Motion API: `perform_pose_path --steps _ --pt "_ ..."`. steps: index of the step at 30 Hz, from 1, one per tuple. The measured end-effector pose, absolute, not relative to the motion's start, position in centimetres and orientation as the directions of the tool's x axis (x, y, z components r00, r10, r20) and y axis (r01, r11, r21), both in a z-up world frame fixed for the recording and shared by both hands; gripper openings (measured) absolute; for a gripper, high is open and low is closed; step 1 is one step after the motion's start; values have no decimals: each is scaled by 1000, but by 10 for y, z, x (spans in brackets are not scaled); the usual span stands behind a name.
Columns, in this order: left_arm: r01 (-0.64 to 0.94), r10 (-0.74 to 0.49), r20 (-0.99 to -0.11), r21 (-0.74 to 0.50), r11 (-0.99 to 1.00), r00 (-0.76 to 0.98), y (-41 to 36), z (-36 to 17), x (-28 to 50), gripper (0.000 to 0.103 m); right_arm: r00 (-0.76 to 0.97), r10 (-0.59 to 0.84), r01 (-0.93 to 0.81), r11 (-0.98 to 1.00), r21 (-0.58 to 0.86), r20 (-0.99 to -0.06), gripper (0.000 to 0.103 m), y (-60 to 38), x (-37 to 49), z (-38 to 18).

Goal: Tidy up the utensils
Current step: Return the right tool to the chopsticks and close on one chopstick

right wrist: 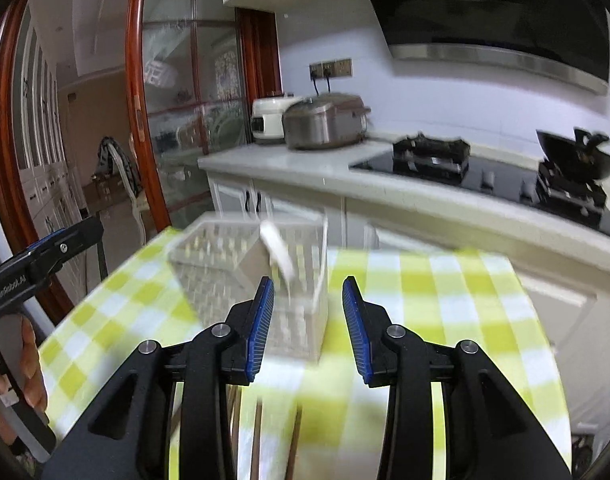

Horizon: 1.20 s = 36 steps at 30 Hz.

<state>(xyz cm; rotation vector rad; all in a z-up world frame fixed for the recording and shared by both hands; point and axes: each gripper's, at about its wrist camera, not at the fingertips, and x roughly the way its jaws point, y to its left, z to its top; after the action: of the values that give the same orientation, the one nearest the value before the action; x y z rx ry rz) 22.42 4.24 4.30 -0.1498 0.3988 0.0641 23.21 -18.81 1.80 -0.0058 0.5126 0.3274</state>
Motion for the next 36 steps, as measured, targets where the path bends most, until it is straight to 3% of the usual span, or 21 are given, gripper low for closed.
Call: perform_pose_path --steps 4,10,17,21,23,28,36 --pt "-70 -19 -494 -160 985 869 42 15 202 88 768 294 -288 952 103 -568 36 -195 210 -10" --pt "-107 17 -564 -126 986 826 41 -25 181 88 719 286 -253 957 146 -634 36 -202 190 -44" --pt "-90 -23 -673 -133 987 740 42 -62 185 87 668 263 -259 959 114 -696 36 -196 187 -75" --pt "-104 1 -704 -103 989 710 44 -72 192 85 625 245 -283 956 77 -742 35 -186 194 -87" --pt "-103 3 -719 -96 990 695 45 -76 195 82 606 243 -293 953 72 -757 28 -182 197 -92" --pt "-94 6 -747 -76 993 665 48 -89 202 76 578 235 -310 949 56 -781 24 -173 204 -99" --pt "-77 1 -759 -64 995 651 45 -95 206 76 580 193 -331 944 -12 -792 16 -158 212 -101"
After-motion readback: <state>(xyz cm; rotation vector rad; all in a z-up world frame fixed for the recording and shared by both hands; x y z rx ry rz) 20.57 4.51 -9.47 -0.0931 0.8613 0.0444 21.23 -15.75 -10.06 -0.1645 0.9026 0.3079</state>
